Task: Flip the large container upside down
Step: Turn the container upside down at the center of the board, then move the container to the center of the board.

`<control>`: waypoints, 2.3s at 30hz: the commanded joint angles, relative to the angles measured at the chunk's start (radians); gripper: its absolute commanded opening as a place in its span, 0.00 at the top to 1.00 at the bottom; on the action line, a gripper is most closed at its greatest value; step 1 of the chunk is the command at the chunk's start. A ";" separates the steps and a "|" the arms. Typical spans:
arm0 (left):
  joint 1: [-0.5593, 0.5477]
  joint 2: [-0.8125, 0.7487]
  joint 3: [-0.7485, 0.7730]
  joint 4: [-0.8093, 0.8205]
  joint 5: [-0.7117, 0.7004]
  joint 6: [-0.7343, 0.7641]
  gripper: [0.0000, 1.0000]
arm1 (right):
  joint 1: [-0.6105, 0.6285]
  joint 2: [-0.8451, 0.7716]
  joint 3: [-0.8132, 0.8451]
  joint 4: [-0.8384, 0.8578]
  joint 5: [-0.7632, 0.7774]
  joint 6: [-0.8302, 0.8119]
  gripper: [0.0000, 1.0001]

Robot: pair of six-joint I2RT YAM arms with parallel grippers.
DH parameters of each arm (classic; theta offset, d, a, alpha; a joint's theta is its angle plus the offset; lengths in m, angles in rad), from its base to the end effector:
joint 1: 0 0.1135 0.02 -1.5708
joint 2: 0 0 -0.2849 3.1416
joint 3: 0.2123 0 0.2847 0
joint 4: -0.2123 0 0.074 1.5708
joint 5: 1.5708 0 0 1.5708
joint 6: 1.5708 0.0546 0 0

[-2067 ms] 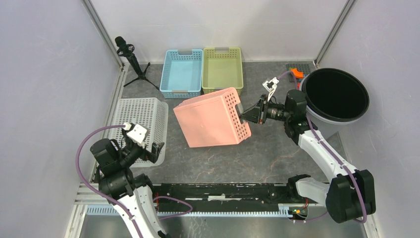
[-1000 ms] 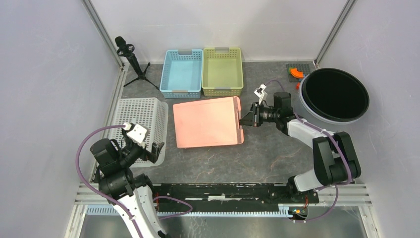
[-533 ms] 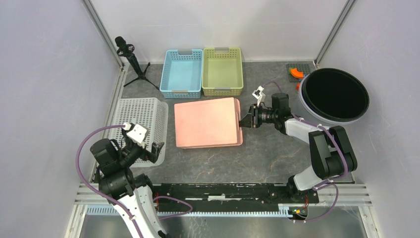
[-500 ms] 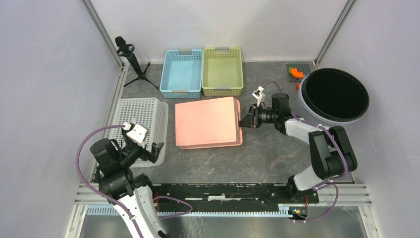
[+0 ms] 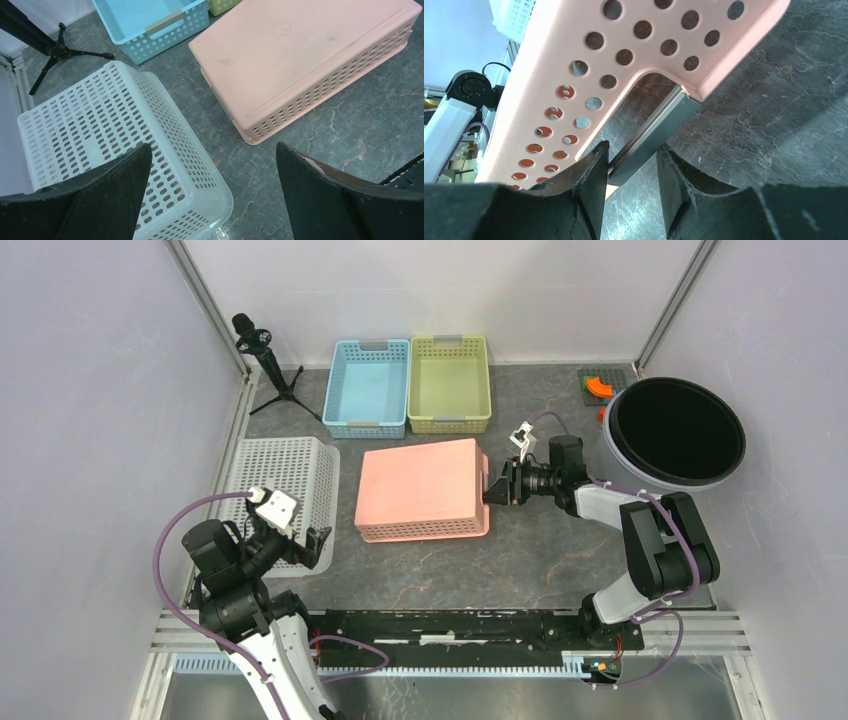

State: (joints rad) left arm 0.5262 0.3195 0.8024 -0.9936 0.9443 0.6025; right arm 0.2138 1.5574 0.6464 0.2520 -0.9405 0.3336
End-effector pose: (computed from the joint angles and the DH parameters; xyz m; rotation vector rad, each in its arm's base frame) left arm 0.0746 -0.0078 0.3335 0.6030 1.7667 -0.2111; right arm 0.3015 0.1106 0.1502 -0.4079 2.1877 1.3429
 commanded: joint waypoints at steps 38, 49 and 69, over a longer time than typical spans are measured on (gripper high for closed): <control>0.009 -0.030 -0.017 0.022 0.015 0.037 0.00 | 0.554 -0.389 0.138 -0.245 0.520 -0.864 0.24; 0.010 -0.012 -0.015 0.022 0.016 0.037 0.00 | 0.781 -0.185 0.157 -0.230 0.819 -1.029 0.26; 0.008 0.278 0.144 0.028 0.081 0.096 0.00 | 0.604 -0.270 -0.005 -0.531 0.701 -1.072 0.65</control>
State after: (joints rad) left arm 0.5270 0.5606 0.9199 -0.9894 0.9756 0.6575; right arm 0.8818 1.3159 0.6899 -0.0822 -0.1967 -0.7300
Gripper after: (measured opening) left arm 0.994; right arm 0.362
